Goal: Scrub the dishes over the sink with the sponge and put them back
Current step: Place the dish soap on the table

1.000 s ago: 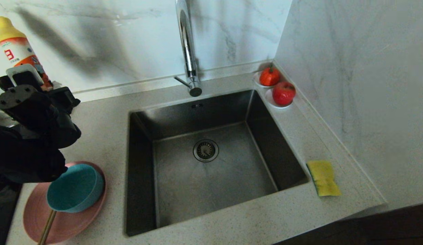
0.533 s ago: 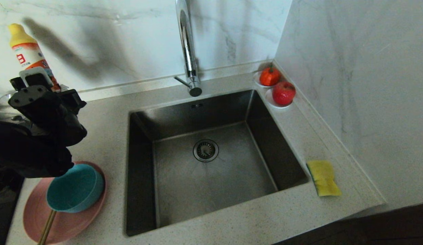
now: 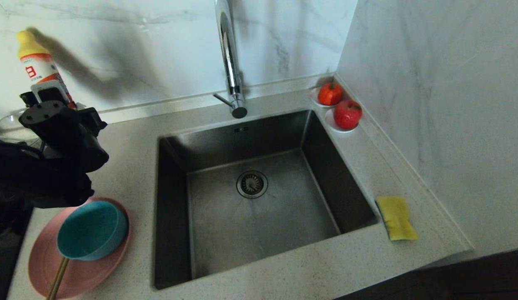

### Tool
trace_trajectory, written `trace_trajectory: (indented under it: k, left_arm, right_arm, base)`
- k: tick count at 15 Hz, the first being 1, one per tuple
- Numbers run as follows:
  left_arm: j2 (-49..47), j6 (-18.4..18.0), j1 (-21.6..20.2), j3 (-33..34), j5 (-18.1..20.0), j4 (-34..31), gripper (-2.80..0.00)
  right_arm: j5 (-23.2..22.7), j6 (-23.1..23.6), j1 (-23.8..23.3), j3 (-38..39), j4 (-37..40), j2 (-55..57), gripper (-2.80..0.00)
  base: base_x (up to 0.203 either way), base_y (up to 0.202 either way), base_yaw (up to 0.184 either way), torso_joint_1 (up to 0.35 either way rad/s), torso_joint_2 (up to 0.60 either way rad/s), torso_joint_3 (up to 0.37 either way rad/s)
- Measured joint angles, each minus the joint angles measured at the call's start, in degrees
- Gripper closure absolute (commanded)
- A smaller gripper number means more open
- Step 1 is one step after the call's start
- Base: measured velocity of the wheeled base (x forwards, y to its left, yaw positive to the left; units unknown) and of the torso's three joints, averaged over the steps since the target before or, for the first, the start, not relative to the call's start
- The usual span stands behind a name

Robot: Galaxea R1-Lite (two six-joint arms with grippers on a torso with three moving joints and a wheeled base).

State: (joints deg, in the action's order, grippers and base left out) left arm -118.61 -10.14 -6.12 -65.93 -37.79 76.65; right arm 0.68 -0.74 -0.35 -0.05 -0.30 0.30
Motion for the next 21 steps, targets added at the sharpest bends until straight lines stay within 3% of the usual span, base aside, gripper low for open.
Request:
trace_trajectory:
  k: [4,21]
  left_arm:
    - [-1.7,-1.5,-0.1,-1.9,-0.3,-1.0,0.0]
    - [-6.7,-1.4,1.5,-10.7,2.5,-5.5,0.0]
  right_arm:
    - [0.0,0.0,0.0,0.0,0.0,0.0,0.0]
    - [0.0,0.0,0.0,0.0,0.0,0.0,0.0]
  base:
    - [0.0,0.0,0.0,0.0,0.0,0.0]
    - [0.0,0.0,0.0,0.0,0.0,0.0]
